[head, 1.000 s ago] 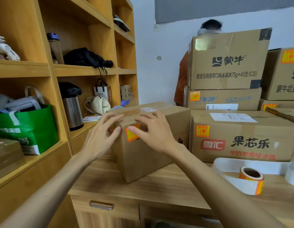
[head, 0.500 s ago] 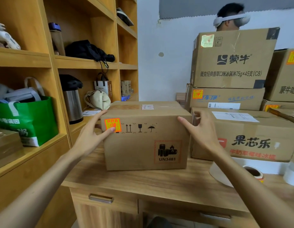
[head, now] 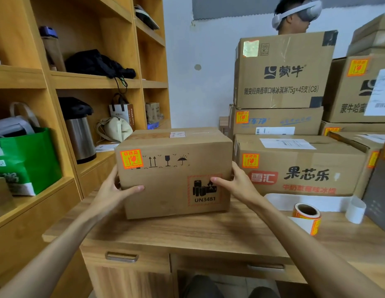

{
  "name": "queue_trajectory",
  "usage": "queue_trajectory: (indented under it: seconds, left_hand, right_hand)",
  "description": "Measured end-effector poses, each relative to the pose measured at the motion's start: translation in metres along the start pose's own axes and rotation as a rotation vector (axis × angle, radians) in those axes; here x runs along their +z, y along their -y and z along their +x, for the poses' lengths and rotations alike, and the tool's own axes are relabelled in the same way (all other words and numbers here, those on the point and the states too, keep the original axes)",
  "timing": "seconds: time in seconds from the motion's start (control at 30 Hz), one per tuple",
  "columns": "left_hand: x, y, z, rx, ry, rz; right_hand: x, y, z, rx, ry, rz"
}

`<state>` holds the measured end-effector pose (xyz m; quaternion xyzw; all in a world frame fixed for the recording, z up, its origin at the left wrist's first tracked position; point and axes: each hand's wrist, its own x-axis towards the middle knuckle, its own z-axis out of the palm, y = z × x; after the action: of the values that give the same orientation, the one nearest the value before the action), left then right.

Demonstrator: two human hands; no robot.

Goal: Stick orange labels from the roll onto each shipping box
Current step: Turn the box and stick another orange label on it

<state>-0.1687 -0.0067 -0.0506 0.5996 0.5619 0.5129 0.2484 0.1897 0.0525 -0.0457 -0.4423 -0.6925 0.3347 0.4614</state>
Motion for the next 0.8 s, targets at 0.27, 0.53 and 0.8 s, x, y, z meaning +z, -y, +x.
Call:
queue_trajectory:
  seconds: [0.27,0.53,0.8]
  left_hand:
    - [-0.02,-0.039,0.002,0.098,-0.109,-0.008]
    - [-0.025,-0.111,0.028,0.274,-0.125,0.017]
    - [0.028,-0.188,0.058,0.439,-0.05,-0.072]
  right_hand:
    - [-0.009,0.043,0.013,-0.131,-0.071,-0.018]
    - [-0.057,0.103,0.028,-0.245,-0.136,0.044]
    - [-0.138,0.112,0.023,-0.237,-0.223,0.075]
